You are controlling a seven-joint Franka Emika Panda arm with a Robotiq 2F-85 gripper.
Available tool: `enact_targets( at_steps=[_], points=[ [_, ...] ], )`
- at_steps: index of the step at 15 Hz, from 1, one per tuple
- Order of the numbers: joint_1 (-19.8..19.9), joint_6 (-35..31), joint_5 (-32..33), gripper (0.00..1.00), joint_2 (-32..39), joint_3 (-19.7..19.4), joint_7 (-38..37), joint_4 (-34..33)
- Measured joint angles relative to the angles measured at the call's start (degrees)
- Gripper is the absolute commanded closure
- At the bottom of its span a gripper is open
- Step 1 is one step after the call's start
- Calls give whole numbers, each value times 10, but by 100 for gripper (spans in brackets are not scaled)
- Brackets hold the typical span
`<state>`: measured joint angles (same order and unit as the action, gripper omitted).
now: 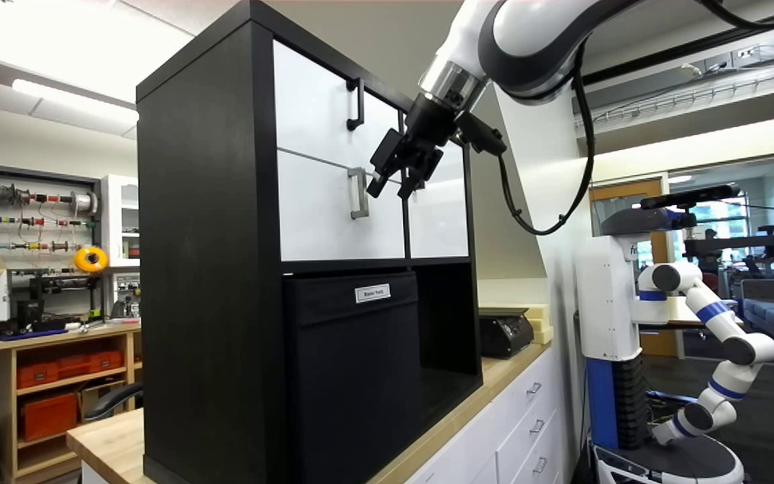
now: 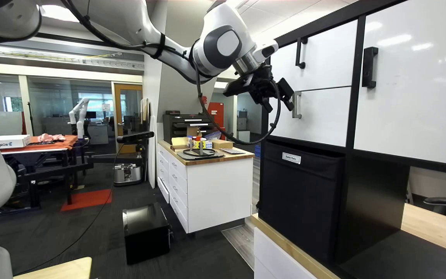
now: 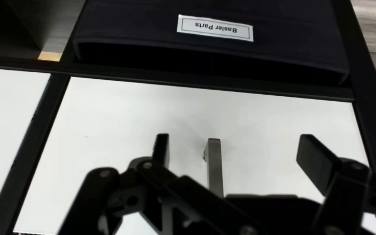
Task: Open the bottom drawer of the file cabinet
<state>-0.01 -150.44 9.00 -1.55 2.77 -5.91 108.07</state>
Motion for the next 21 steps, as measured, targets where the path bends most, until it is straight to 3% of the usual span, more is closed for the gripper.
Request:
enact_targets(
  at_steps=[11, 12, 13, 21],
  points=[
    [1, -67, 1, 0, 32, -10, 0, -19],
    [1, -71, 1, 25, 36, -10, 0, -22],
    [1, -74, 1, 26, 40, -10, 0, -25],
    [1, -101, 8, 80, 49, -10, -1, -34]
  ],
)
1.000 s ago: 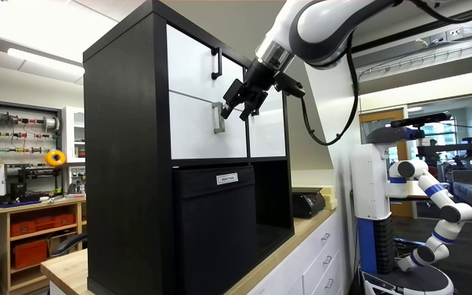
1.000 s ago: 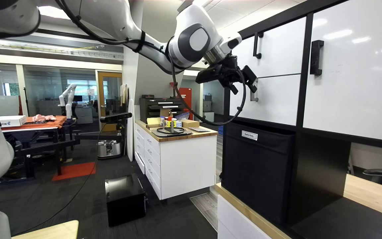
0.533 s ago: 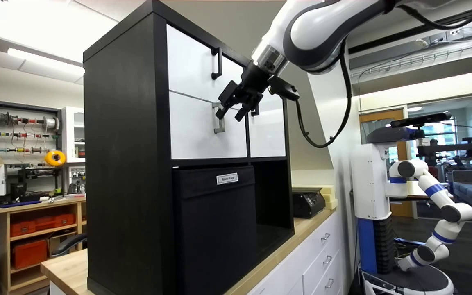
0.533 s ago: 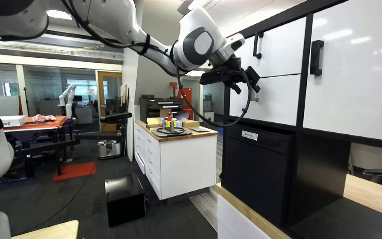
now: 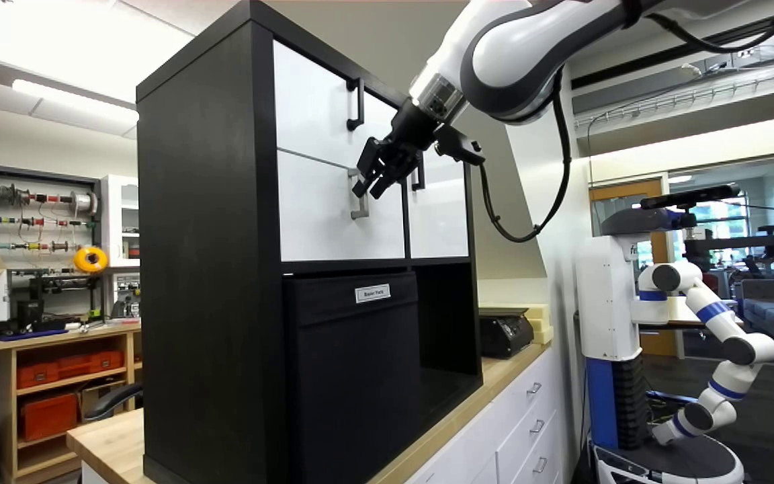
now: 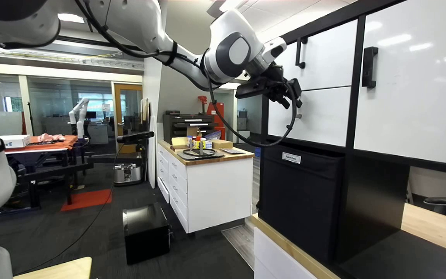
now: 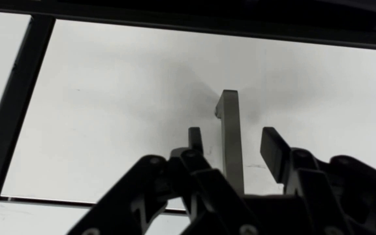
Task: Open the bottom drawer of the file cabinet
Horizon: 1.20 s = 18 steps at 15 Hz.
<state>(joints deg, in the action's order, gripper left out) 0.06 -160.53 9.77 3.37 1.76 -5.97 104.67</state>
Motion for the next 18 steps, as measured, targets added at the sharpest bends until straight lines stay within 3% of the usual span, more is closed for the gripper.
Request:
enact_targets(
  at_steps=[3, 5, 18],
  points=[
    [1, -9, -1, 97, 1, 0, 0, 0],
    [1, -11, -2, 99, 2, 0, 0, 0],
    [1, -18, -5, 95, 1, 1, 0, 4]
  ],
)
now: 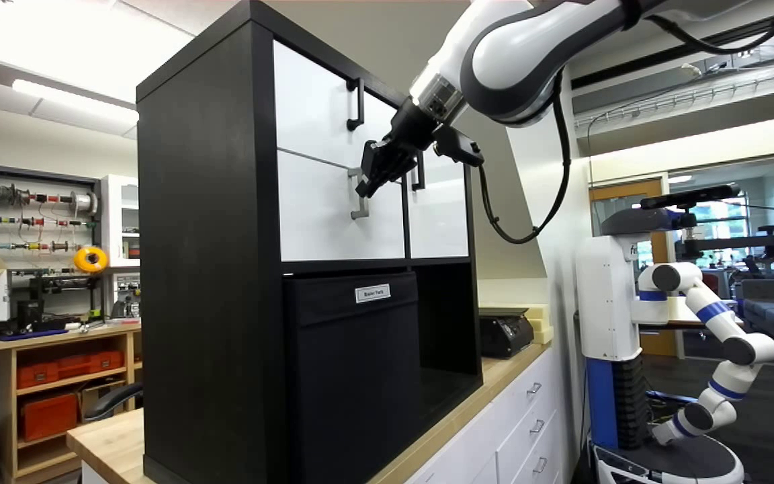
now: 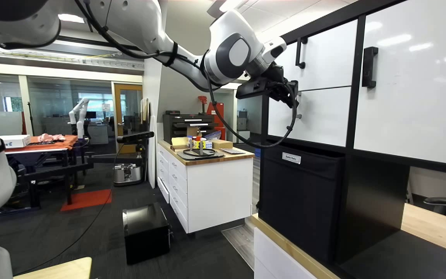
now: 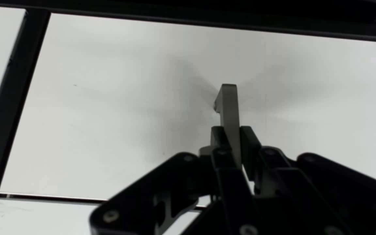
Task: Open the bottom drawer of the file cabinet
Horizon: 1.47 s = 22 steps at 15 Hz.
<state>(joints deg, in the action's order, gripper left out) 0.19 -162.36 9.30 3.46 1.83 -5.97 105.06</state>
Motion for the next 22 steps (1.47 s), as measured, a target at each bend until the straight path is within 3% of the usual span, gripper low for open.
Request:
enact_targets(
  at_steps=[11, 22],
  points=[
    [1, -61, 0, 95, -30, -3, 0, 60],
    [1, -72, 4, 95, -98, -4, -10, 138]
  ],
)
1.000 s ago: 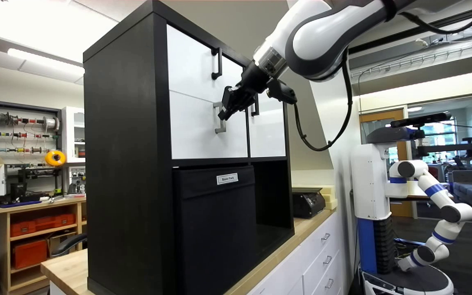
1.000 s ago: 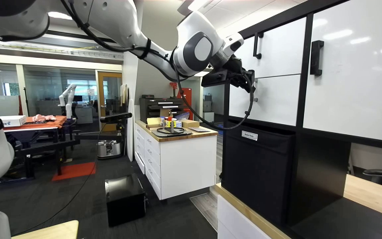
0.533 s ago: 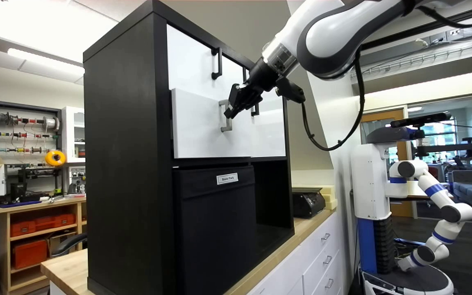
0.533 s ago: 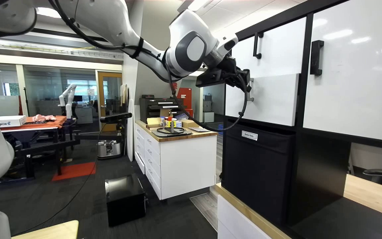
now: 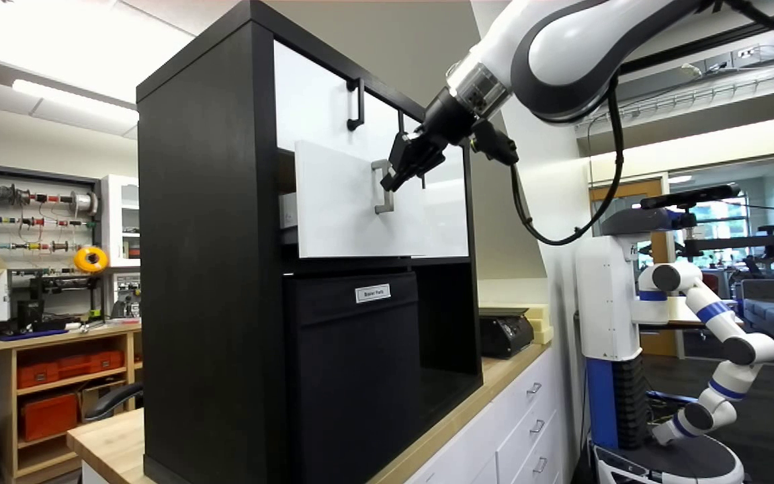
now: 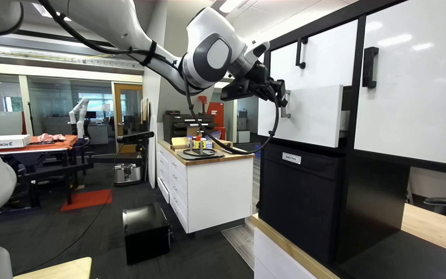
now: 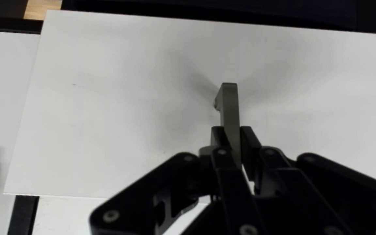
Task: Open the bottom drawer of the file cabinet
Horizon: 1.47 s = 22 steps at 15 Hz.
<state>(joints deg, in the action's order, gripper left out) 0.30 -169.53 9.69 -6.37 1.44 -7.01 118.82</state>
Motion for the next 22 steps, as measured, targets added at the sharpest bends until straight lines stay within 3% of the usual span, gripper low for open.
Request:
enact_targets(
  at_steps=[13, 22],
  points=[
    [21, 0, 43, 95, -89, 16, -91, 92],
    [46, 0, 51, 95, -194, 39, -146, 192]
  ],
)
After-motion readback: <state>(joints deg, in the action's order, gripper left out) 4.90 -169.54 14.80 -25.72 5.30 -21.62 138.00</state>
